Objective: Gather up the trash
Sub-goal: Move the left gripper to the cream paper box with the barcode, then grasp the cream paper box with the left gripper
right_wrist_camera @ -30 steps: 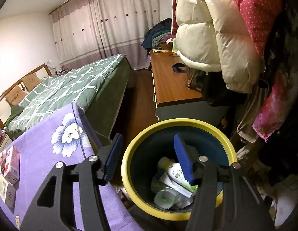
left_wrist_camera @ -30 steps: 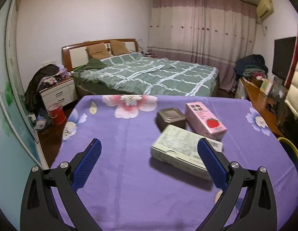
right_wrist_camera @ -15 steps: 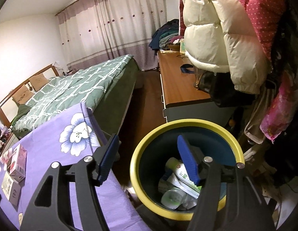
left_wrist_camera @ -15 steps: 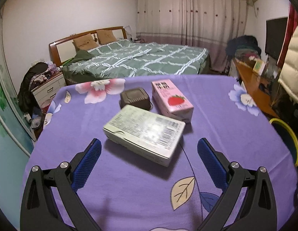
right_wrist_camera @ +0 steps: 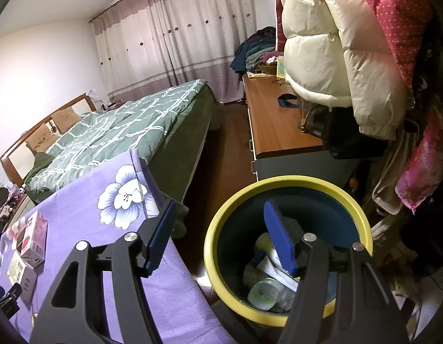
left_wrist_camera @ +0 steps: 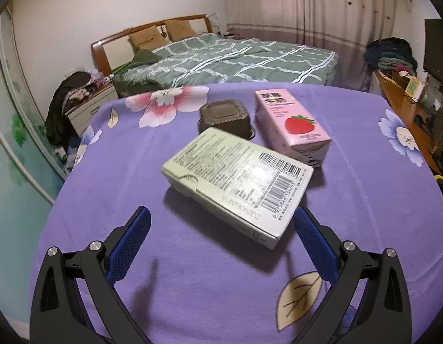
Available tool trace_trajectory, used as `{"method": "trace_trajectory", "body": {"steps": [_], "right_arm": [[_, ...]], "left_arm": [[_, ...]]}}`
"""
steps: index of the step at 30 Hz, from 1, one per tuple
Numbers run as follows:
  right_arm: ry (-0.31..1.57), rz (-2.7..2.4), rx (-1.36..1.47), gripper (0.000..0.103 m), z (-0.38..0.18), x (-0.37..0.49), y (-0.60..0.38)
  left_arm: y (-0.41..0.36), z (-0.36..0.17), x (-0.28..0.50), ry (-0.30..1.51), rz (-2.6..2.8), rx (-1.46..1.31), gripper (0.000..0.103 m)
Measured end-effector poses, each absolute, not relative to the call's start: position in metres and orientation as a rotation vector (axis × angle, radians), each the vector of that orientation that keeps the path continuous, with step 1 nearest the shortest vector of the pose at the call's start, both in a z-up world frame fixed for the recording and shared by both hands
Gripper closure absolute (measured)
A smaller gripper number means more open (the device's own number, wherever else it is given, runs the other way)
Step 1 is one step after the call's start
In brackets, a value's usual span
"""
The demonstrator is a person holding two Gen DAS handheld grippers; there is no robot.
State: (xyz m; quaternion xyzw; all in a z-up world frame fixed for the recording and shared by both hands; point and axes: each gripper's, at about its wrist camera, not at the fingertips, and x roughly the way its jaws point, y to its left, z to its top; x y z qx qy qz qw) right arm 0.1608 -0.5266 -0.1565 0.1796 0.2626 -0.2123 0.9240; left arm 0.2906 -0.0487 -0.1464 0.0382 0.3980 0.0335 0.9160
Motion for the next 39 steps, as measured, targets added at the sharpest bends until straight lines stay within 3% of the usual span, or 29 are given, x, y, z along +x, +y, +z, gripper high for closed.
{"method": "trace_trajectory", "body": {"steps": [14, 25, 36, 39], "right_arm": [[0.542, -0.423, 0.374, 0.042, -0.158, 0.161, -0.526], [0.557, -0.415, 0.357, 0.042, -0.16, 0.165, -0.522], [0.56, -0.383, 0.366, 0.041, -0.16, 0.166, -0.522], [0.563, -0.376, 0.366, 0.041, -0.16, 0.166, -0.521]], "left_arm": [[0.046, -0.134, 0.284, 0.808, 0.241, -0.005, 0.005], [-0.012, -0.124, 0.342, 0.859, 0.117, -0.04, 0.005], [-0.021, -0.16, 0.384, 0.976, 0.148, -0.075, 0.005], [-0.018, -0.169, 0.392, 1.008, 0.151, -0.1, 0.012]]}}
